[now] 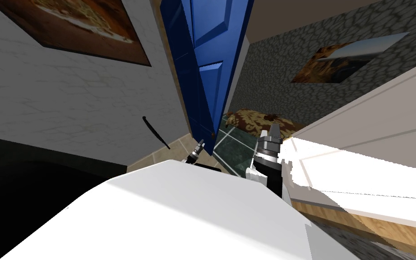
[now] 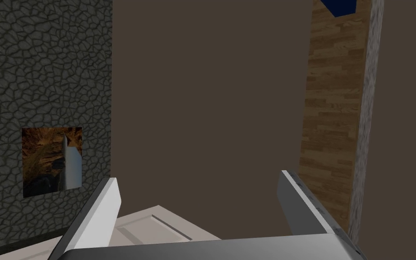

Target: Push the door open

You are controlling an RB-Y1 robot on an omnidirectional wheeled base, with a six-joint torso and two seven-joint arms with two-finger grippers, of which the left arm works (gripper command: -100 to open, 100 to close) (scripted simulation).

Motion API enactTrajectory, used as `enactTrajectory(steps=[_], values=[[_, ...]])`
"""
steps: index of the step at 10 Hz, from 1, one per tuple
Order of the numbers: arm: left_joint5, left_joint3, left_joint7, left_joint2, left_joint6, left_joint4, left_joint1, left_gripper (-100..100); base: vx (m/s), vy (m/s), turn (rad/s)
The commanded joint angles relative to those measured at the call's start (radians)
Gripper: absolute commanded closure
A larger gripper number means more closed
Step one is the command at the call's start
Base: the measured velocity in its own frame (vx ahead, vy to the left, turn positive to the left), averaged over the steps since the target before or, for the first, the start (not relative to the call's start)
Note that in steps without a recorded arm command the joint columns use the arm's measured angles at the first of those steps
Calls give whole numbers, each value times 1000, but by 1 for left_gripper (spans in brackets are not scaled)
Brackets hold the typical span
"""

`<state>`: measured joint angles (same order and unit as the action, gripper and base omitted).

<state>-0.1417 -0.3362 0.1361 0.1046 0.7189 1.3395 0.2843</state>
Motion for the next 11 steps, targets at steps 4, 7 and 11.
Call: enactTrajectory(steps=[4,7,11], values=[[-6,-37,-4,2,13,-107,-21,-100,93,58,-112],[-9,-58,-6,1,21,-171,-34,-100,110,82,-97],[-14,-88,-10,0,31,-259,-53,-100,102,73,-103]])
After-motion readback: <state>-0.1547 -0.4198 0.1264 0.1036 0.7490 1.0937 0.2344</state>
